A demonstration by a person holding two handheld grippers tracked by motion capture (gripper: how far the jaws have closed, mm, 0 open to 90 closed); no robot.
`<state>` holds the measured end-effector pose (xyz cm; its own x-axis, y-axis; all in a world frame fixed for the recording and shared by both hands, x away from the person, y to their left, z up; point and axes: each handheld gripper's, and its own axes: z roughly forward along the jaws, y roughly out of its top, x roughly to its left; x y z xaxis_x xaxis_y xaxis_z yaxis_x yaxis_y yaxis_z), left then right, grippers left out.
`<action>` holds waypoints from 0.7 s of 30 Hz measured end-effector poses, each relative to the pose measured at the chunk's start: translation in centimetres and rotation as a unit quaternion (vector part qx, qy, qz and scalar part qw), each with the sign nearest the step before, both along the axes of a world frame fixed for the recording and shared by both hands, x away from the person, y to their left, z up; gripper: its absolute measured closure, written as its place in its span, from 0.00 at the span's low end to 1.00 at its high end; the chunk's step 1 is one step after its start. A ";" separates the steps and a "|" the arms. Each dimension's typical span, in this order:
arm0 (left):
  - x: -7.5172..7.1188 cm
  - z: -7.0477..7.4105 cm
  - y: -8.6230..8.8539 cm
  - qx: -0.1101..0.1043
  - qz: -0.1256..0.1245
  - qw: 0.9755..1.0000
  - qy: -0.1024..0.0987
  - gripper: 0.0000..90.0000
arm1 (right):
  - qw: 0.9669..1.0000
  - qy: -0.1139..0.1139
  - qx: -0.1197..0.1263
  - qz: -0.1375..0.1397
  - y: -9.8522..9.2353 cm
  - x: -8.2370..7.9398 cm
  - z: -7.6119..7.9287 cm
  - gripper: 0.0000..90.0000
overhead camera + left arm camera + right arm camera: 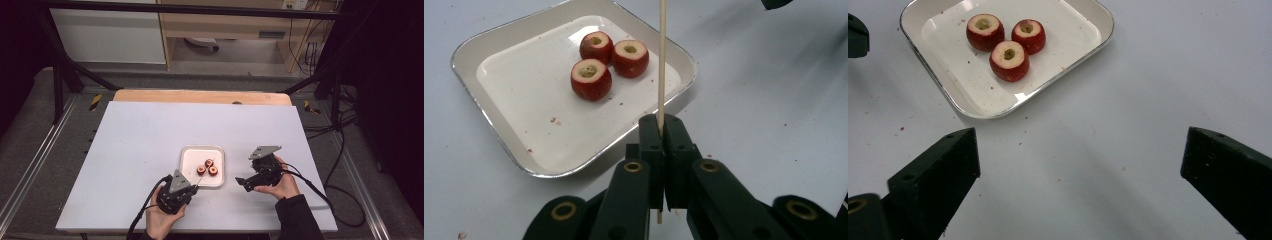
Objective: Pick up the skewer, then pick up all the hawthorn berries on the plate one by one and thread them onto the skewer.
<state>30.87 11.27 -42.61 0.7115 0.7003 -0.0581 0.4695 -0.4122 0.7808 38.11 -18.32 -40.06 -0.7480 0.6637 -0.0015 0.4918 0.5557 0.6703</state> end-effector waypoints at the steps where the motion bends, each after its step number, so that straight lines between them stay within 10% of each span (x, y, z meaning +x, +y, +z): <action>1: -0.1 -0.1 0.2 -0.003 0.005 1.000 -0.004 0.98 | 1.000 0.004 -0.001 0.002 0.2 0.1 0.1 0.03; 21: -0.6 -0.5 2.1 -0.041 0.026 0.999 -0.014 0.98 | 0.999 0.043 -0.008 0.006 4.8 2.1 1.2 0.02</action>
<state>30.24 13.36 -43.09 0.6762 0.7302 -0.0978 0.4663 -0.3215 0.8241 40.25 -13.48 -38.88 -0.7540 0.6548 0.0528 0.5406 0.5728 0.6161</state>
